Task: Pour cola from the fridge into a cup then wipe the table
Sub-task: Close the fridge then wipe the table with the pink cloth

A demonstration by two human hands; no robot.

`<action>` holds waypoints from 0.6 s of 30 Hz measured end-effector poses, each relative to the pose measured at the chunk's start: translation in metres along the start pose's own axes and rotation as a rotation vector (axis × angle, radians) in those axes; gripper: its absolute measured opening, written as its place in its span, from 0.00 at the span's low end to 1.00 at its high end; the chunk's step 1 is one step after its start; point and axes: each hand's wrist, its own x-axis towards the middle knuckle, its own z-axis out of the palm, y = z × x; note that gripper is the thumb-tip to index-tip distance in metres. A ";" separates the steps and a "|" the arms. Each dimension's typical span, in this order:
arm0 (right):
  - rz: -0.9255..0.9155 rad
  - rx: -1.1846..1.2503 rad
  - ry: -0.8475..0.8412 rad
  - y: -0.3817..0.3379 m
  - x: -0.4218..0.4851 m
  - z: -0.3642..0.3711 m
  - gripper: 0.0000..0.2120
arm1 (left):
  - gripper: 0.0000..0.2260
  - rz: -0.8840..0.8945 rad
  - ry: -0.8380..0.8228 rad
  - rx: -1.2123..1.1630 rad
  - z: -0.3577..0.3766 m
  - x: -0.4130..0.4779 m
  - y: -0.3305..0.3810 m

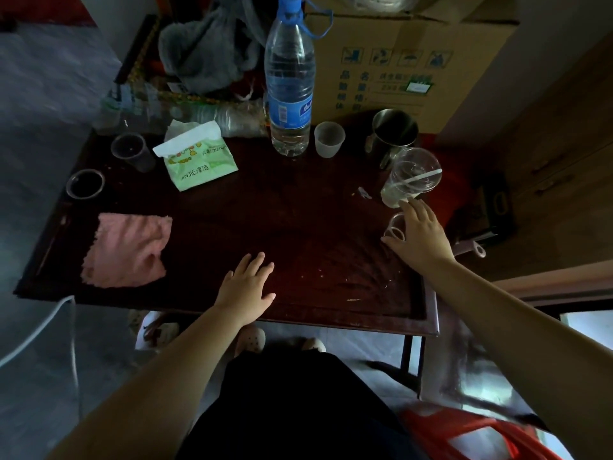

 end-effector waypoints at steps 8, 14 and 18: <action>-0.319 0.028 -0.149 -0.072 -0.045 0.025 0.32 | 0.30 0.025 0.012 0.039 0.002 -0.003 -0.004; -0.297 0.065 -0.334 -0.132 -0.070 0.071 0.30 | 0.28 0.068 -0.008 0.077 0.009 -0.008 -0.014; -0.258 -0.027 -0.429 -0.158 -0.078 0.098 0.30 | 0.28 0.148 0.009 -0.009 0.005 -0.011 -0.033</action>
